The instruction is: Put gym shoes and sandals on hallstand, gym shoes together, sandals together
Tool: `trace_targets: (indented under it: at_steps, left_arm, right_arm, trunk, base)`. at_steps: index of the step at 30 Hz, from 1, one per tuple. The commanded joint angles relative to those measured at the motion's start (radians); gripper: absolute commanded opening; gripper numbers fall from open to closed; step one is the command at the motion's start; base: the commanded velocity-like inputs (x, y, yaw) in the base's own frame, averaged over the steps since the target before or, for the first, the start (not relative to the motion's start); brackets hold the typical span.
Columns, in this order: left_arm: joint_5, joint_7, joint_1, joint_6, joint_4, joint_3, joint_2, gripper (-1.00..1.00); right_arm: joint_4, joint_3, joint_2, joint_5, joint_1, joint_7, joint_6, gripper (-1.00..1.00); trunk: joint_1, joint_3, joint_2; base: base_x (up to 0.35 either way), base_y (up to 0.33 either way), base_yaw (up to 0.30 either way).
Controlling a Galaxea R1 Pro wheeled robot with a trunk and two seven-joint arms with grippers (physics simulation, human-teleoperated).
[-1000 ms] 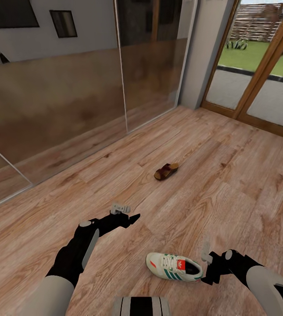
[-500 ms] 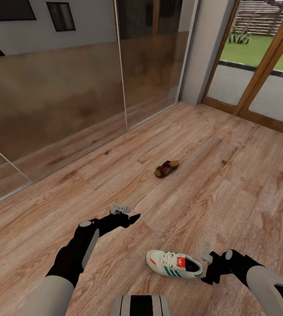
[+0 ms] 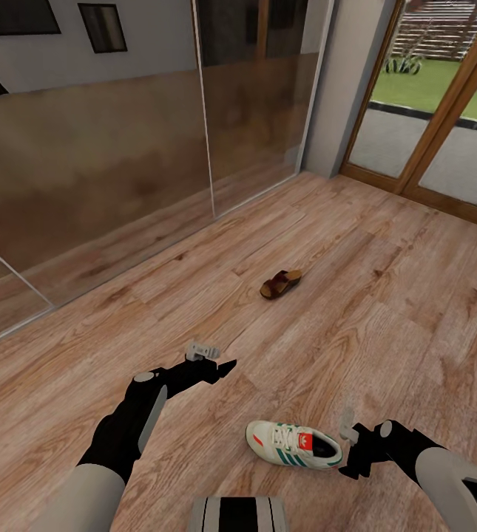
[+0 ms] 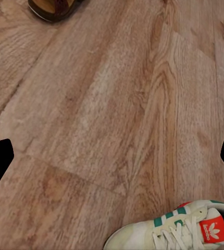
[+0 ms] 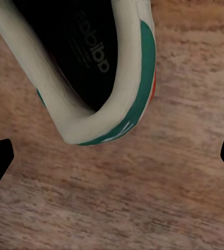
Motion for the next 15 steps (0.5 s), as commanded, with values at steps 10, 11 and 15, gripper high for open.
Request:
trace_targets:
  at_steps: [10, 11, 15]
  left_arm:
    - [0.001, -0.003, 0.0, 0.008, -0.001, 0.001, 0.0, 1.0]
    - [0.001, -0.003, 0.0, 0.008, -0.001, 0.001, 0.0, 1.0]
    - [0.001, -0.003, 0.0, 0.008, -0.001, 0.001, 0.0, 1.0]
  right_arm:
    - [-0.001, -0.008, 0.0, 0.01, 0.0, 0.003, -0.046, 1.0]
    - [-0.002, -0.008, 0.0, 0.009, 0.0, 0.004, -0.066, 1.0]
    - [-0.002, -0.008, 0.0, 0.009, 0.0, 0.004, -0.103, 1.0]
  trunk:
    - [0.0, -0.001, 0.0]
    - [0.0, -0.001, 0.0]
    - [0.0, -0.001, 0.0]
  base:
    - [0.0, 0.0, 0.0]
    - [0.0, 0.0, 0.0]
    - [0.0, 0.0, 0.0]
